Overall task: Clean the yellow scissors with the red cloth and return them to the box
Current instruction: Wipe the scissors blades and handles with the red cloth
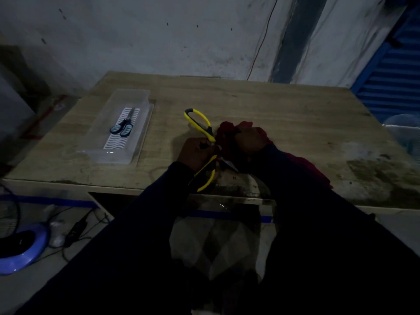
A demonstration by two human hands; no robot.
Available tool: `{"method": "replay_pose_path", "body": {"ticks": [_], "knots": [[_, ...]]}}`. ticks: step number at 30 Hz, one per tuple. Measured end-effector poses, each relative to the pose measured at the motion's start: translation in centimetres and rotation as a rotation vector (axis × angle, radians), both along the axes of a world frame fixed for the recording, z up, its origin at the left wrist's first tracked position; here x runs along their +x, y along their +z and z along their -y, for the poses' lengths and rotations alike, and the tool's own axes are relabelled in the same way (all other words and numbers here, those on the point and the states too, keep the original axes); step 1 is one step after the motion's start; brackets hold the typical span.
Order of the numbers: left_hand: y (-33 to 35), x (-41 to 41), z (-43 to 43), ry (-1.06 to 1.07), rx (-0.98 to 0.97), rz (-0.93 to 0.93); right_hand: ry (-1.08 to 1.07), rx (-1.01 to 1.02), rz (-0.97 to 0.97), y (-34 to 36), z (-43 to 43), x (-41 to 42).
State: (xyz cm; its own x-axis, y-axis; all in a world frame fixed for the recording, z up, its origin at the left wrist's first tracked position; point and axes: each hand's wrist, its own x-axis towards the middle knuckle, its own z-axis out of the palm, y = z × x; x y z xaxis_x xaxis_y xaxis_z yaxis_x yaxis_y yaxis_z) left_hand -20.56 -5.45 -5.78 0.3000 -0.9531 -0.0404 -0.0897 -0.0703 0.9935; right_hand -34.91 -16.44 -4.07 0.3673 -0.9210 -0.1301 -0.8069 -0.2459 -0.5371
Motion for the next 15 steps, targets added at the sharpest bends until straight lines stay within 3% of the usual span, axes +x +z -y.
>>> {"method": "replay_pose_path", "body": {"ticks": [7, 10, 13, 15], "knots": [[0.1, -0.1, 0.0, -0.048, 0.043, 0.028, 0.012, -0.055, -0.218, 0.9, 0.4, -0.8], [0.2, -0.1, 0.3, -0.052, 0.056, 0.008, 0.050, -0.094, -0.204, 0.5, 1.7, -0.4], [0.5, -0.1, 0.3, -0.026, 0.062, -0.009, -0.045, -0.113, -0.116, -0.2, 2.7, -0.1], [0.4, 0.1, 0.3, -0.020, 0.057, -0.041, -0.129, -0.063, 0.092, 0.0, 2.5, 0.0]]}}
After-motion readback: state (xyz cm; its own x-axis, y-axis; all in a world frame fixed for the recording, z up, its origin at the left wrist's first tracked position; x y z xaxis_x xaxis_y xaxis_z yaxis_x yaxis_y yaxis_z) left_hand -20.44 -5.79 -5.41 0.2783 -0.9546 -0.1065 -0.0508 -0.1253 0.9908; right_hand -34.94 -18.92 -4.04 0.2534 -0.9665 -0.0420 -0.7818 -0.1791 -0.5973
